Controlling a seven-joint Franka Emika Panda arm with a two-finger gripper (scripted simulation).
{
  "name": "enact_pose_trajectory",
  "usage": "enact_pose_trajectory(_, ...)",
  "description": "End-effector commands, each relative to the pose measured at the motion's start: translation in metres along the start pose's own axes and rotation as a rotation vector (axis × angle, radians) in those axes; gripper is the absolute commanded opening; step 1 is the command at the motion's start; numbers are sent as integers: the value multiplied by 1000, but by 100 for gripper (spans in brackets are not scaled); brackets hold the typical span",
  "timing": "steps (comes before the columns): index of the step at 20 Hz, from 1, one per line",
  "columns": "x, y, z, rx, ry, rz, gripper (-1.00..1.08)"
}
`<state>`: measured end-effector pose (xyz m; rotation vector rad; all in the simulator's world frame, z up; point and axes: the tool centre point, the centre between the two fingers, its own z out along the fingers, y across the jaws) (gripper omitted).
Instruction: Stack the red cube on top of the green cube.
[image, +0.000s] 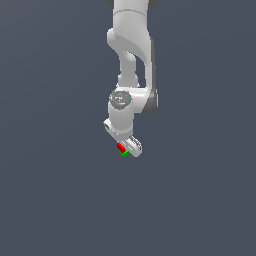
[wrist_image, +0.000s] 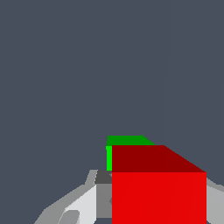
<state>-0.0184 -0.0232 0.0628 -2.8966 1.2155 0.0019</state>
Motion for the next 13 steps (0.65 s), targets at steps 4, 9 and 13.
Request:
enact_pose_trajectory(4,-1,-4,1,1,1,2,100)
enact_pose_trajectory(9,-1,-4,1,1,1,2,100)
enact_pose_trajectory(13,-1,-4,1,1,1,2,100)
